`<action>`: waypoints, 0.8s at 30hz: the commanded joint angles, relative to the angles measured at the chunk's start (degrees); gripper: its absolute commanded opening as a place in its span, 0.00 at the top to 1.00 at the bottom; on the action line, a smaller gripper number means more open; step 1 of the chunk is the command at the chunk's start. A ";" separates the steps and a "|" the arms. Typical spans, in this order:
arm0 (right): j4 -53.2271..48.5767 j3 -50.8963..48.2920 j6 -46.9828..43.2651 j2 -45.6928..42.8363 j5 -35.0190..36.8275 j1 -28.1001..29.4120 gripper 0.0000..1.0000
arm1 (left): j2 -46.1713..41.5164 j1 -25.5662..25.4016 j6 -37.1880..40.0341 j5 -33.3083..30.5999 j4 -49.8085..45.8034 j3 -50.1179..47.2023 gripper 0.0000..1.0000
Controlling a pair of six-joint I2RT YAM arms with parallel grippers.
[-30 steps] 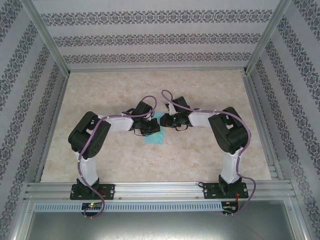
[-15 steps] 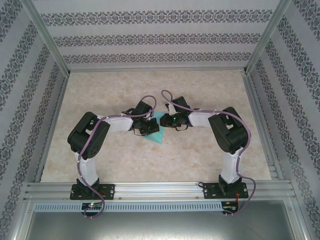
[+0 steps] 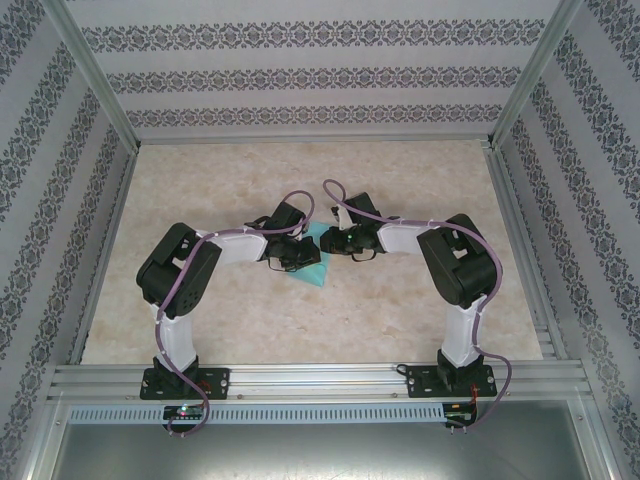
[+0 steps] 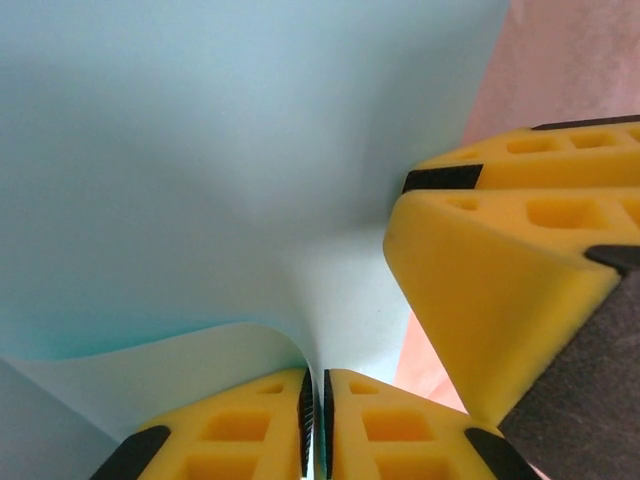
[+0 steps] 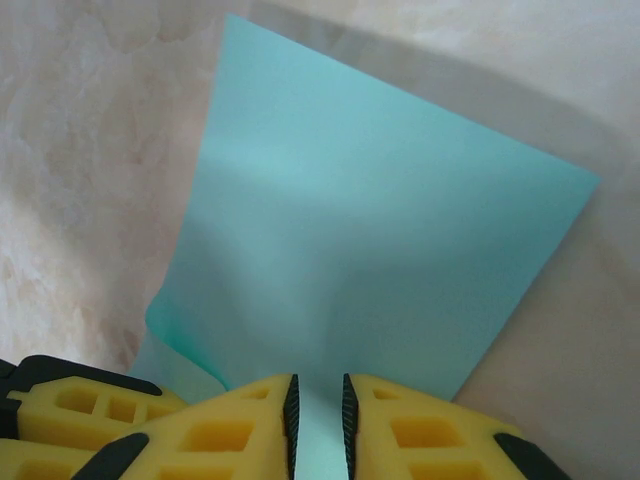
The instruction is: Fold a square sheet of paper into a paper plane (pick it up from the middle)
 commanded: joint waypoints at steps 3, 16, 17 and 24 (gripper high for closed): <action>-1.81 -1.16 -0.67 -2.29 0.53 0.03 0.74 | 3.17 -0.75 2.02 -1.05 -1.60 0.62 0.79; 2.37 -7.88 2.81 -10.83 -3.90 -3.59 0.70 | 2.97 -0.90 1.55 0.18 0.48 0.27 0.56; 2.56 -8.64 3.05 -11.56 -4.37 -3.79 0.70 | 2.88 -0.84 1.50 0.30 0.68 0.25 0.55; 4.25 -13.05 5.44 -15.36 -6.98 -4.56 0.75 | 1.58 -0.84 1.64 0.66 1.96 -0.41 0.52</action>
